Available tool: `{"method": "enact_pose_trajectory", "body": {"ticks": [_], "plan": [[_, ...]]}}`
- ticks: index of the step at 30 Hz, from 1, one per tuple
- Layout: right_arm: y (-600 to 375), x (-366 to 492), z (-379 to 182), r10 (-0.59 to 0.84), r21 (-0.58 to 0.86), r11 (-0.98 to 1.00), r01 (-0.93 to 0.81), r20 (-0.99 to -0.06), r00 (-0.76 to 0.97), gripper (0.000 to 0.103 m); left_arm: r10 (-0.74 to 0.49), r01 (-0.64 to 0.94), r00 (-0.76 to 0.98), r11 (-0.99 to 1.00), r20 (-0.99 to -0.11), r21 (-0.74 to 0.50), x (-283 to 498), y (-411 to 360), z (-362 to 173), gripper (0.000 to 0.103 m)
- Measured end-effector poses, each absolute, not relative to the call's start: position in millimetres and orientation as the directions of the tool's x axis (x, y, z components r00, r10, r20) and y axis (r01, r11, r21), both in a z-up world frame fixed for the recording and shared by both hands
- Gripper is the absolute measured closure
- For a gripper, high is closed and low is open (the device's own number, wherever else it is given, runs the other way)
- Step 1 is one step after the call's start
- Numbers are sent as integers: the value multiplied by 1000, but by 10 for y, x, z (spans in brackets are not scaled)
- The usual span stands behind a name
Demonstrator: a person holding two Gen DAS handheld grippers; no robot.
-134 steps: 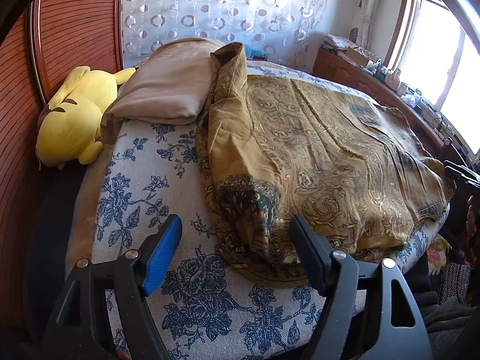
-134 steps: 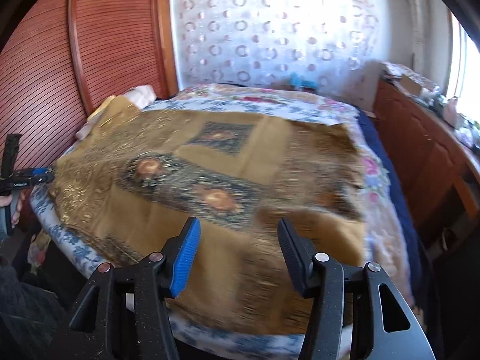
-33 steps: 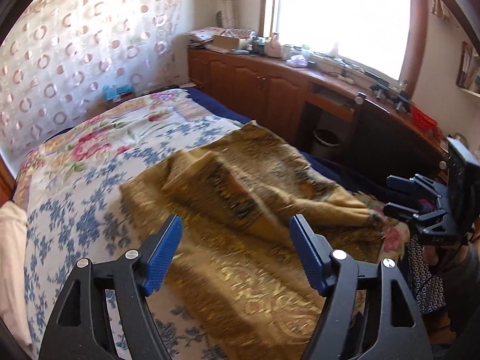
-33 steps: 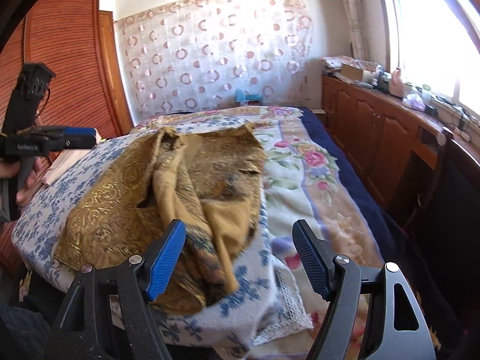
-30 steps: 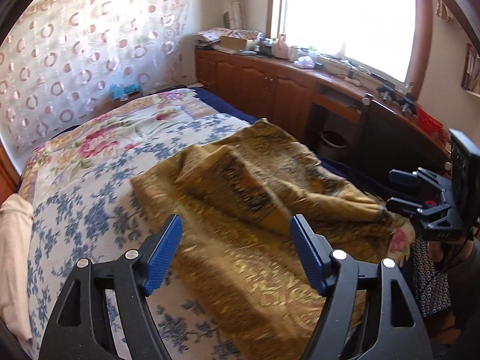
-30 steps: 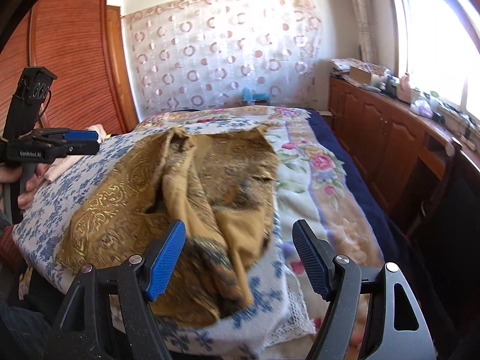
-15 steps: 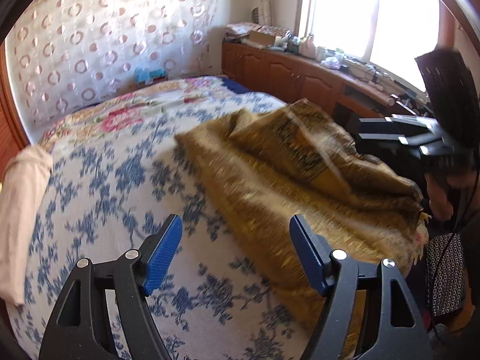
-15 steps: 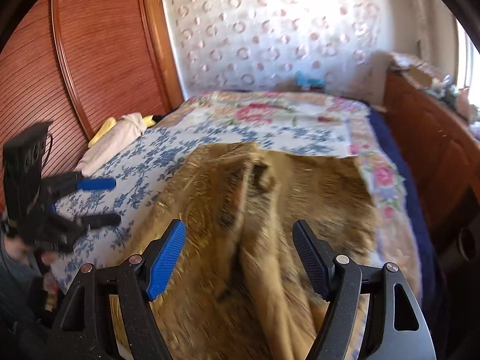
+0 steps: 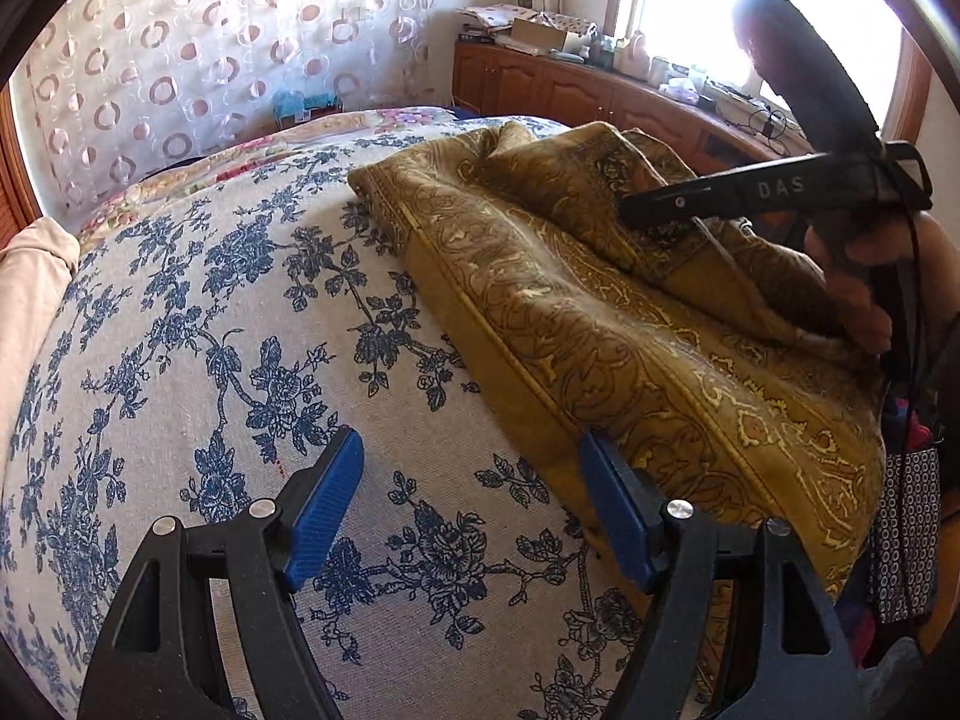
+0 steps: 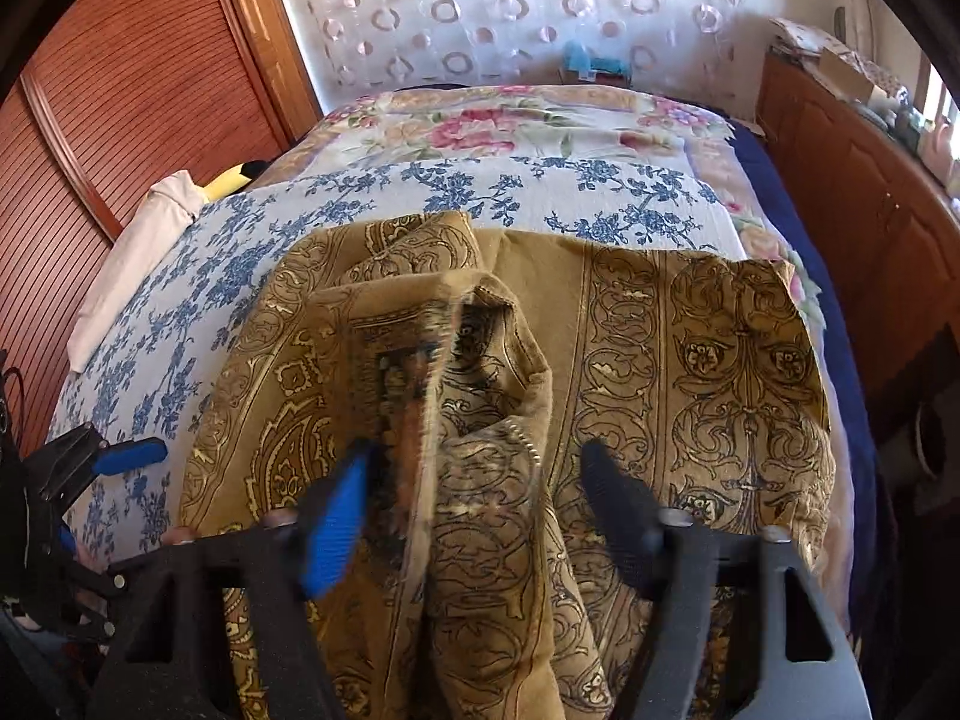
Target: Fold small clothes
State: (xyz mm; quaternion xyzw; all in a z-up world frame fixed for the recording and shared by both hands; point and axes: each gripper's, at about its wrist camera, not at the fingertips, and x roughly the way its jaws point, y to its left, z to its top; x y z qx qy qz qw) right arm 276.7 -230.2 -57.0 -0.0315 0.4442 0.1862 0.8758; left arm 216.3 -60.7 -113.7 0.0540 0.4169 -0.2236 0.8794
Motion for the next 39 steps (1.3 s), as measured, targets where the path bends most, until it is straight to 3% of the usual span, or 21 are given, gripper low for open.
{"method": "enact_pose_trajectory", "body": {"ticks": [1, 3, 7, 10, 12, 13, 15, 20, 30, 34, 37, 39], "plan": [[-2252, 2795, -548, 303, 108, 925, -365, -788, 536, 77, -347, 438, 553, 895, -758, -90, 2162, -607, -1138, 26], [-2236, 2768, -444, 300, 76, 920, -386, -769, 564, 96, -341, 438, 553, 895, -760, -83, 2166, -620, -1145, 26], [-2281, 2733, -258, 260, 9, 935, -355, -700, 665, 97, -319, 438, 558, 897, -766, -55, 2166, -677, -1157, 25], [-2497, 2844, -117, 151, -61, 966, -252, -658, 738, 97, -313, 438, 559, 898, -768, -46, 2164, -683, -1164, 25], [-2651, 3016, -119, 19, -133, 981, -139, -654, 757, 94, -310, 438, 560, 898, -768, -42, 2162, -676, -1166, 25], [-2706, 3107, -159, -26, -163, 980, -111, -664, 747, 81, -308, 438, 561, 898, -769, -40, 2161, -674, -1168, 25], [-2821, 3234, -256, -97, -215, 974, -72, -682, 725, 67, -307, 438, 561, 898, -769, -40, 2145, -698, -1160, 25], [-3049, 3166, -302, -106, -189, 981, -34, -682, 723, 62, -306, 437, 561, 898, -769, -39, 2153, -696, -1156, 25], [-3000, 1934, -501, 133, -63, 969, -237, -677, 724, 50, -296, 435, 563, 900, -771, -28, 2141, -679, -1168, 25], [-3134, 1558, -683, 126, -68, 972, -226, -664, 737, 50, -343, 424, 530, 899, -776, -108, 2071, -600, -1108, 26], [-3234, 1373, -687, 101, -80, 976, -205, -665, 740, 50, -393, 449, 528, 882, -753, -145, 1907, -605, -1005, 34], [-3285, 1315, -732, 108, -56, 979, -197, -677, 728, 50, -428, 475, 516, 864, -742, -167, 1757, -633, -967, 34]]}}
